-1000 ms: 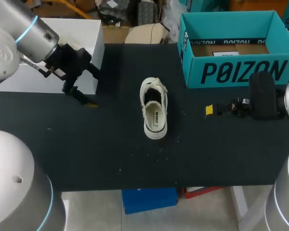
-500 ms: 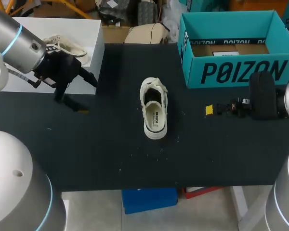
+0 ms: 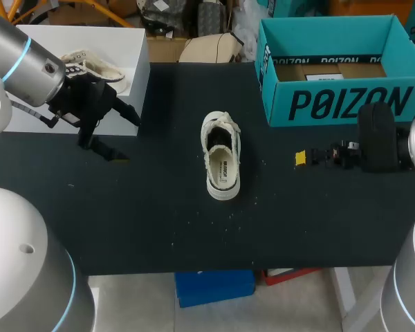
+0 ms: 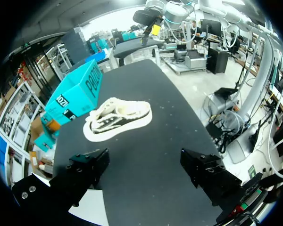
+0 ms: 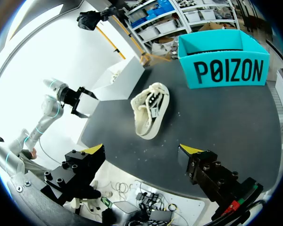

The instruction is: Take the shoe out of the shoebox, open the shoe tongue, remove and reinsert the insole, then place the shoe into the shoebox

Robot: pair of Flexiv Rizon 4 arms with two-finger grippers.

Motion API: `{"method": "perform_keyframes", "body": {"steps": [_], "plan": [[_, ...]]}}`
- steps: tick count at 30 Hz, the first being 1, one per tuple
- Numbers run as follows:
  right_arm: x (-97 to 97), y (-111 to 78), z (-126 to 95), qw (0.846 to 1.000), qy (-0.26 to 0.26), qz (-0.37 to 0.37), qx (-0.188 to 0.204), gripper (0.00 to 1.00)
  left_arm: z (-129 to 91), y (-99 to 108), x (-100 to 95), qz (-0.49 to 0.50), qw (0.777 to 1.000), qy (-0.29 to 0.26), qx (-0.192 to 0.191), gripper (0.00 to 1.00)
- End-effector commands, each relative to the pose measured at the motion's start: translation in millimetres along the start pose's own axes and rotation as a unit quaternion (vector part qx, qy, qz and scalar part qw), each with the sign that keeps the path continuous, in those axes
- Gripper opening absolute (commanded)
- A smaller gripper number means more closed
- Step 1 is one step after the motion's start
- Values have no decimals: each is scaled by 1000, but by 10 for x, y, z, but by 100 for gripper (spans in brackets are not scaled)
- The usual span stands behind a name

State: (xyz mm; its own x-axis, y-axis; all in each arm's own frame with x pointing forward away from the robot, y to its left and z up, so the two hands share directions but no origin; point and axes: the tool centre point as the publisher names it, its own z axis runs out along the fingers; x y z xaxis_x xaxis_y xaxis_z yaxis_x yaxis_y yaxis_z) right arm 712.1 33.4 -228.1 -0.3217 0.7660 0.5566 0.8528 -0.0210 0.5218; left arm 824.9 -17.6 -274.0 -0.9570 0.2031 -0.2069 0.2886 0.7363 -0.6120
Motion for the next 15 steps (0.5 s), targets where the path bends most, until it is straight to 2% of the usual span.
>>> {"method": "perform_keyframes", "body": {"steps": [1,5,8,15], "plan": [[8,-1,6,1000,-1,0,0,100,10,0,10,0,1000,-2,-1,100],[8,-1,6,1000,-1,0,0,100,10,0,10,0,1000,-2,-1,100],[5,159,152,999,-23,-1,23,100,10,0,10,0,1000,-2,-1,100],[195,382,535,995,-78,29,51,100,10,0,10,0,1000,-2,-1,100]]}}
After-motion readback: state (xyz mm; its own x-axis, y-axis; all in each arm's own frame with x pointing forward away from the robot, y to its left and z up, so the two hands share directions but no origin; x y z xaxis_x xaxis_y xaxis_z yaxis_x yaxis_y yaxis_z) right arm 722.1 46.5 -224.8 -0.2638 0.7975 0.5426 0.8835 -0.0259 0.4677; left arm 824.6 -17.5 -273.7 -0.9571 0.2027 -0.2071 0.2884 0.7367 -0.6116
